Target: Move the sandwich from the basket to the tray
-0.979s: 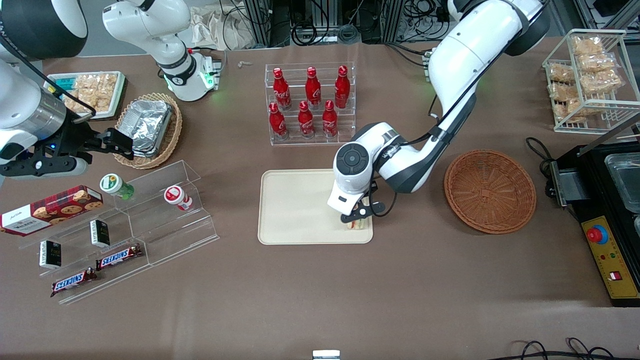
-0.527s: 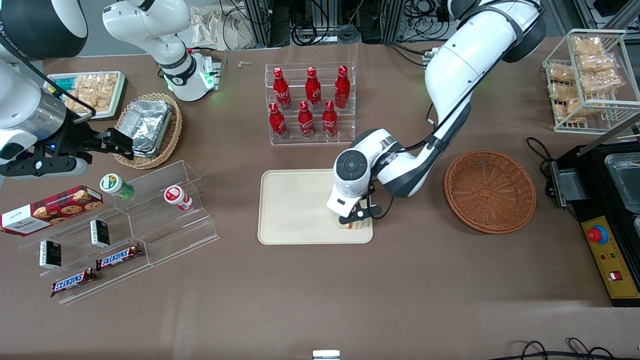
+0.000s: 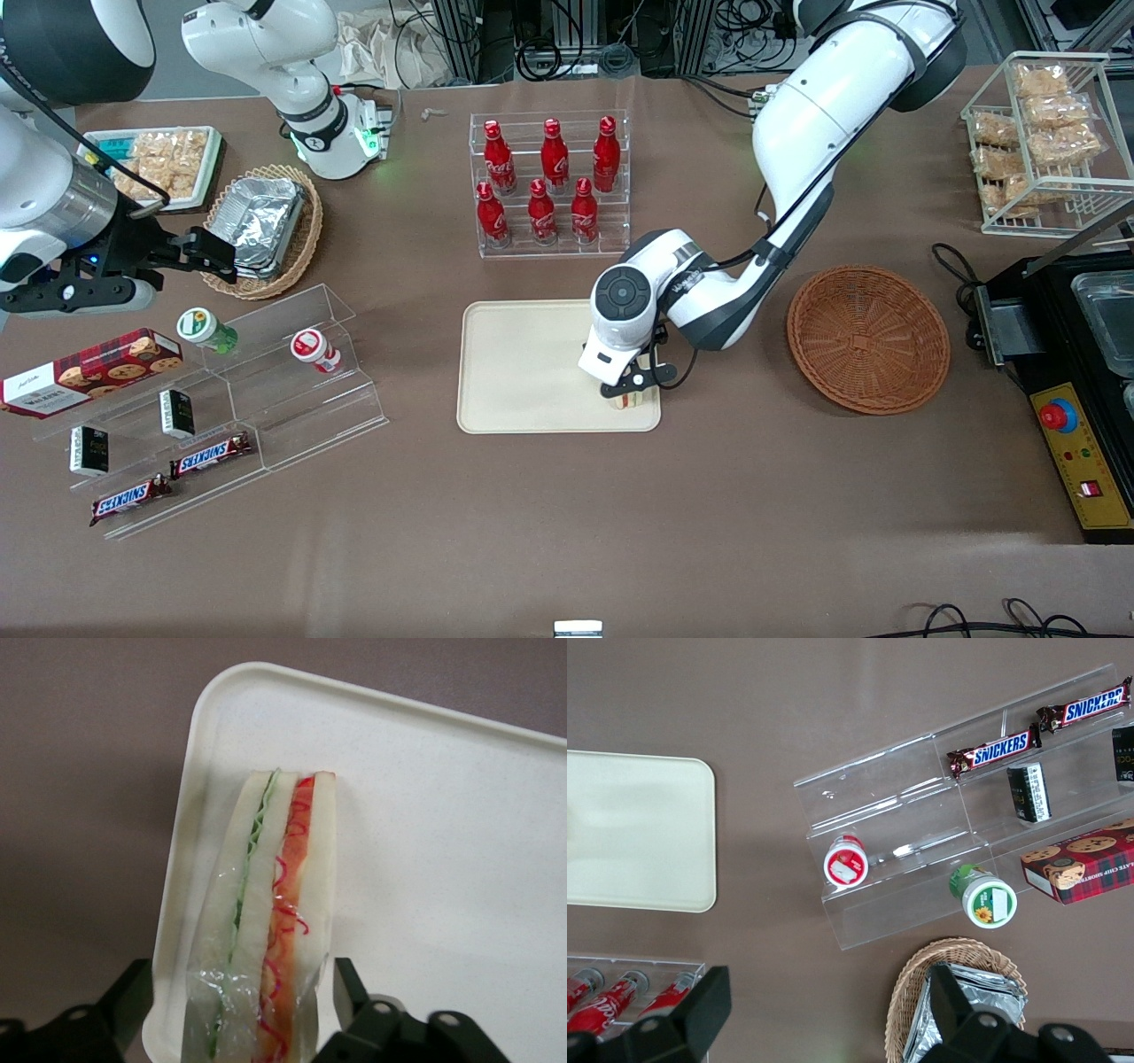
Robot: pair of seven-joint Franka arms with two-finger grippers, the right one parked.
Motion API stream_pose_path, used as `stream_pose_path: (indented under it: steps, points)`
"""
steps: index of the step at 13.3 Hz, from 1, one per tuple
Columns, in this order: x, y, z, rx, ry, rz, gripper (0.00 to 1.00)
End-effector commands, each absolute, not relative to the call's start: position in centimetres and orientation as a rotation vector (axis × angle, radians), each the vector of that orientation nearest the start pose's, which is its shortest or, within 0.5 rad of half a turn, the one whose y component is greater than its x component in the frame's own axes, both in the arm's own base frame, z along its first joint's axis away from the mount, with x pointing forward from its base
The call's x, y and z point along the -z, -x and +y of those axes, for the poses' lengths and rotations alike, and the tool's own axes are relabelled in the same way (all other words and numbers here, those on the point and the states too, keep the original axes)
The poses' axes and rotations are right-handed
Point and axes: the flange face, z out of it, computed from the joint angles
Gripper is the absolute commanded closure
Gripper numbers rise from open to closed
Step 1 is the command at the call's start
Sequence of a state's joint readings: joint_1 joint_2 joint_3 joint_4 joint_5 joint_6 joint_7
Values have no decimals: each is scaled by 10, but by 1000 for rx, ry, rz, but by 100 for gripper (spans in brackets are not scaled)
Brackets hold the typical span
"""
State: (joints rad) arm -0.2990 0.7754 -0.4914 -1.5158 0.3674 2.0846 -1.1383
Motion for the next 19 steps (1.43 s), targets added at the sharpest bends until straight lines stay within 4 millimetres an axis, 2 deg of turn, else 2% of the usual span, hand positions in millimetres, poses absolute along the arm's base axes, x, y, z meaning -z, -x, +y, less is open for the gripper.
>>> stream_pose_path:
  steps: [1, 2, 3, 7, 8, 9, 10, 11, 12, 13, 14, 15, 16, 19]
  points:
    - [-249, -543, -441, -93, 3045, -368, 0]
    - [-261, -545, -437, -86, 3036, -376, 0]
    - [-283, -549, -435, -62, 3039, -395, 0]
    - [-371, -563, -393, 33, 2999, -407, 0]
    - [-390, -572, -377, 65, 3004, -455, 0]
    - [-404, -586, -349, 68, 3010, -523, 0]
    - [-433, -585, -339, 86, 3038, -523, 0]
    - [-444, -586, -325, 69, 3028, -489, 0]
    - [-466, -580, -315, 57, 3020, -428, 0]
    - [-480, -583, -287, 17, 3024, -409, 0]
    - [-496, -577, -270, 14, 3044, -355, 0]
    - [-505, -570, -241, 10, 3047, -324, 0]
    - [-516, -556, -221, 16, 3067, -251, 0]
    - [-540, -531, -135, 25, 3145, -28, 0]
